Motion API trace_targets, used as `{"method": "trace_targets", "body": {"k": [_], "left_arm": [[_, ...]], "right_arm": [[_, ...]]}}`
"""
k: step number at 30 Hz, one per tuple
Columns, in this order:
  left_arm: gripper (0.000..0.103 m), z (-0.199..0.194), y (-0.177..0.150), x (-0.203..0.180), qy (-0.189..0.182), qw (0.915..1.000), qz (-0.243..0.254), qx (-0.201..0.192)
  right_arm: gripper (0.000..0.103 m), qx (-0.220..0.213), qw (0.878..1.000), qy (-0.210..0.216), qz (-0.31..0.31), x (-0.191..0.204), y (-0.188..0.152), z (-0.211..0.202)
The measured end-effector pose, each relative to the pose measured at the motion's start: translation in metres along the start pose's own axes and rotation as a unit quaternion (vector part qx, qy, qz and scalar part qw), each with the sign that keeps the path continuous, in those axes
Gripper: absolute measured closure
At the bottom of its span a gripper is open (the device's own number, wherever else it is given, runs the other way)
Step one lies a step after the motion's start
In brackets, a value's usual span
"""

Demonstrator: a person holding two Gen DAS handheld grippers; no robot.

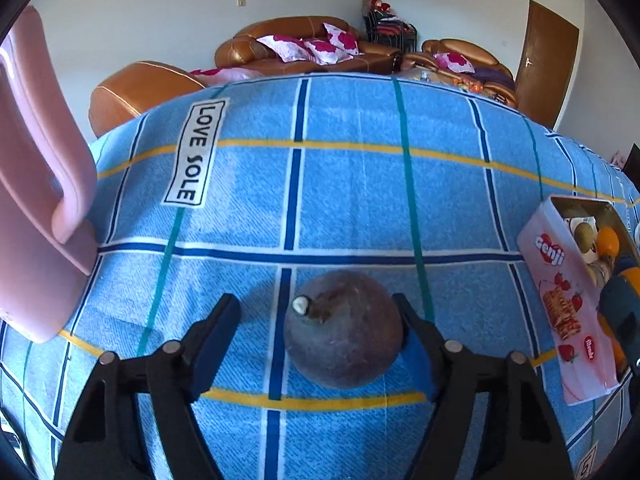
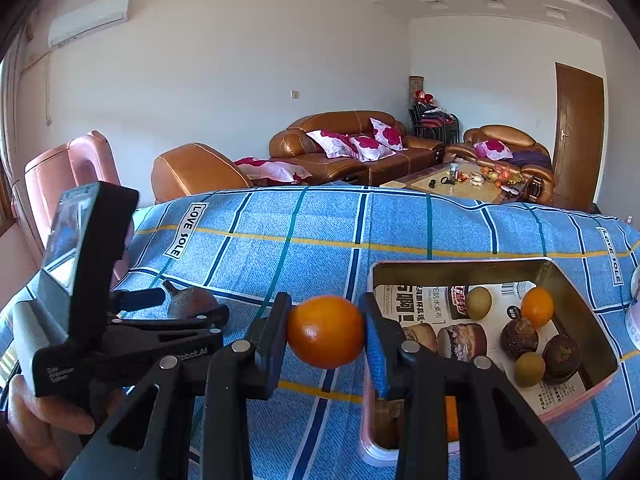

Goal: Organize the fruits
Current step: 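Close the left tool around the dark purple fruit, then carry the purple fruit and the orange in both tools over the pink tin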

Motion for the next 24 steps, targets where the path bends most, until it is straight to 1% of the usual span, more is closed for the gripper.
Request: {"method": "trace_targets", "body": {"k": [1, 2, 3, 4, 5, 10, 13, 17, 20, 24], "left_arm": [[0.028, 0.002, 0.0, -0.003, 0.002, 1.0, 0.006, 0.004], [0.035, 0.001, 0.001, -0.005, 0.003, 0.9999, 0.01, 0.001], [0.039, 0.0, 0.001, -0.008, -0.005, 0.9999, 0.015, -0.001], [0.046, -0.001, 0.001, -0.011, -0.013, 0.9997, 0.019, -0.002], [0.052, -0.002, 0.001, -0.014, -0.018, 0.9996, 0.022, -0.003], [0.053, -0.007, 0.001, -0.015, -0.01, 0.9996, 0.022, -0.01], [0.053, -0.018, 0.002, -0.012, 0.011, 0.9991, 0.018, -0.037], [0.053, -0.031, 0.004, 0.002, 0.043, 0.9964, -0.003, -0.074], [0.053, -0.036, 0.006, 0.012, 0.061, 0.9939, -0.022, -0.089], [0.053, -0.043, 0.002, 0.022, 0.074, 0.9906, -0.042, -0.107]], "right_arm": [[0.066, 0.002, 1.0, 0.001, -0.002, 0.001, -0.001, 0.001], [0.066, 0.003, 1.0, 0.002, -0.002, 0.002, -0.001, 0.002], [0.066, 0.004, 1.0, 0.003, -0.003, 0.002, -0.001, 0.002], [0.066, 0.004, 1.0, 0.003, -0.004, 0.003, -0.002, 0.002], [0.066, 0.005, 1.0, 0.003, -0.004, 0.003, -0.002, 0.003], [0.066, -0.004, 1.0, -0.002, -0.002, 0.002, -0.002, -0.001], [0.066, -0.025, 1.0, -0.014, -0.007, 0.002, 0.001, -0.007], [0.066, -0.055, 0.997, -0.043, -0.027, 0.002, 0.006, -0.015], [0.066, -0.058, 0.997, -0.048, -0.034, 0.003, 0.007, -0.016], [0.066, -0.057, 0.997, -0.049, -0.031, 0.001, 0.008, -0.015]]}}
Point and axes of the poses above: each gripper's, at about its wrist camera, not at the fingertips, and z roughly the way its jaws point, x to its left, y to its top, the point moved 6 cm from there along z, roughly the way its jaws point
